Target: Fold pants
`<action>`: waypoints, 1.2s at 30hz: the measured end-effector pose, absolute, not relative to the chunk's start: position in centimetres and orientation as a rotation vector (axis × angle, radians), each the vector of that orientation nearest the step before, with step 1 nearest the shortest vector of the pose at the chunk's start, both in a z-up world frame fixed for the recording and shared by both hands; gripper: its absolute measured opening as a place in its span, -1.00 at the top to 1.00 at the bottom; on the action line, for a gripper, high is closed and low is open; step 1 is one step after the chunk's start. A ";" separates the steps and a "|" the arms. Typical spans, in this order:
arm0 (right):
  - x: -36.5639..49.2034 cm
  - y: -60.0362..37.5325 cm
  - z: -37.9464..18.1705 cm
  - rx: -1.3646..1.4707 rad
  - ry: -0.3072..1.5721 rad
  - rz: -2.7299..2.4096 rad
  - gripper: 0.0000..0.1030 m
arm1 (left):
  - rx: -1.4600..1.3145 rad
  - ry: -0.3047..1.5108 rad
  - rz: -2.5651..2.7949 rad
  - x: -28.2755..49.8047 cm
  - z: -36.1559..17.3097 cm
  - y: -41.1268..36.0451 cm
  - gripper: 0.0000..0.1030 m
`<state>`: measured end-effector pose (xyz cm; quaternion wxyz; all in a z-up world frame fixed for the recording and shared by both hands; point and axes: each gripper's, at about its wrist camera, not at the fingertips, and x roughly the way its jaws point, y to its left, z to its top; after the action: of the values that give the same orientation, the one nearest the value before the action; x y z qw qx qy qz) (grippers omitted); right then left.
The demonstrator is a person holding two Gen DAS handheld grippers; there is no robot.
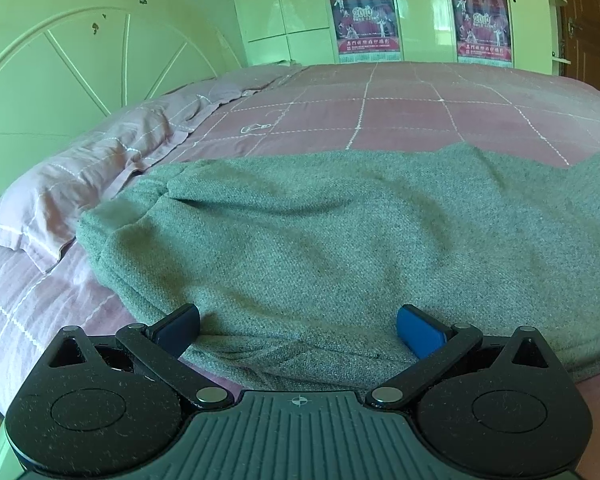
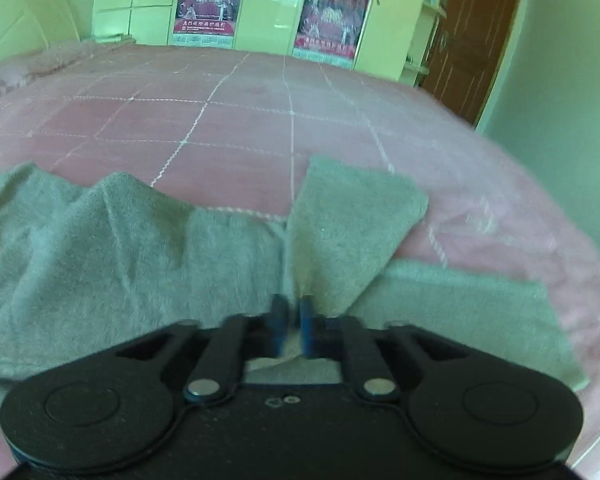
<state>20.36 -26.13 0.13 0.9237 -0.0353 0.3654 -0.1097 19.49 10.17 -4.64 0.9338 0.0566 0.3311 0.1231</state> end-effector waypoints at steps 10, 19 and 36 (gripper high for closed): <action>13.7 -29.3 0.4 0.148 0.687 -0.199 0.85 | 0.198 0.666 0.270 19.1 -4.0 9.0 -1.00; 15.4 -27.5 2.0 -0.017 0.616 -0.136 0.75 | 0.192 0.657 0.271 18.3 -3.4 8.2 -1.00; 15.2 -32.7 2.2 0.079 0.641 -0.301 1.00 | 0.253 0.701 0.260 19.0 -3.8 7.2 -1.00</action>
<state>15.16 -32.67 2.19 0.9372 0.0384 0.3139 -0.1472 19.04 7.19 -3.76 0.9231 0.1234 0.3416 0.1266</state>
